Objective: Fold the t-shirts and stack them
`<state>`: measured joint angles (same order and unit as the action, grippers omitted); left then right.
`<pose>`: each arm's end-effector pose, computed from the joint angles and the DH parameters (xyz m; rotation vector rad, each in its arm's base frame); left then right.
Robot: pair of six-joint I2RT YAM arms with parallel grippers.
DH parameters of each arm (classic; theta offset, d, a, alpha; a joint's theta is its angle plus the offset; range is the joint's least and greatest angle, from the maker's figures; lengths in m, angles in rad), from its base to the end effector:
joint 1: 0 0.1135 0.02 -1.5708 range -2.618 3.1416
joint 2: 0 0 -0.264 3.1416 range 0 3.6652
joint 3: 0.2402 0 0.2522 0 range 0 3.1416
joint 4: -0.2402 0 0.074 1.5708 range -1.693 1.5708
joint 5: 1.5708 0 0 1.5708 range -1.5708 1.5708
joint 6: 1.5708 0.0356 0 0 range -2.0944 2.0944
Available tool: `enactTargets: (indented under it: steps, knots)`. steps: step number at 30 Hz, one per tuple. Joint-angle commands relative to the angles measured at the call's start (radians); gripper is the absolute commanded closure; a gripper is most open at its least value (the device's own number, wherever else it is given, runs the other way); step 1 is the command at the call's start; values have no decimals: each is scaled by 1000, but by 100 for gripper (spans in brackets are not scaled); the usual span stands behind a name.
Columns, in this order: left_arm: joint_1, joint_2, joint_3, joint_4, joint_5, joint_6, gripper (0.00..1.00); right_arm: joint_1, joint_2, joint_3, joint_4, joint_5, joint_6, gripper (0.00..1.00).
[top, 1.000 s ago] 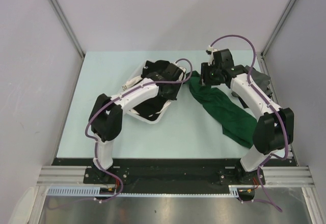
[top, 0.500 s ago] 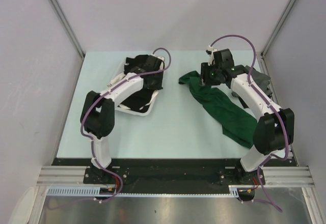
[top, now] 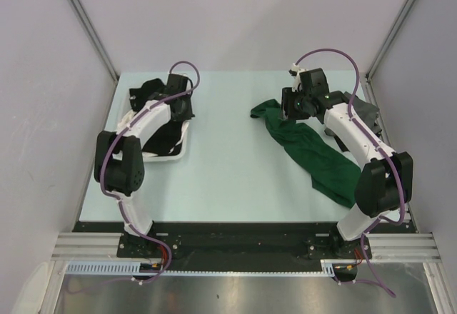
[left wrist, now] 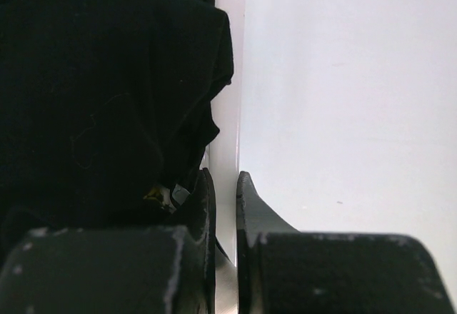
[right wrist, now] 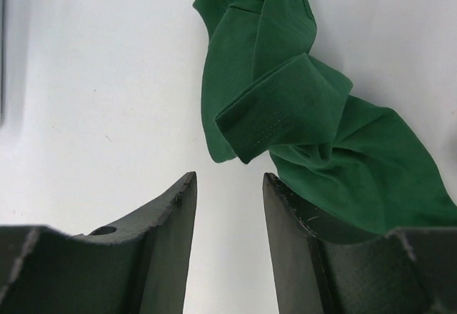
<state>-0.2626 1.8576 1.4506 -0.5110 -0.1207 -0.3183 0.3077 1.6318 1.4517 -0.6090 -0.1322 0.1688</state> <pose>0.3969 -0.1022 0.2380 -0.1198 2.4790 -0.0969 0.3463 0.1150 0.3146 -0.2303 2.3737 0.3852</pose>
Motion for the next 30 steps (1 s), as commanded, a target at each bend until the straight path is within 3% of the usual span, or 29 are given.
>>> enactTargets:
  steps: [1,11,22,30]
  knots:
    - [79,54,-88,-282,-180,-25,100,-7,-24,24,22,-27,9,53]
    - [126,91,-118,-366,-246,-90,98,-13,-18,22,17,-38,11,53]
    - [125,117,-116,-354,-174,-104,60,-15,-16,18,14,-49,15,52]
    - [94,54,11,-423,-214,-87,51,-16,-3,18,14,-66,18,52]
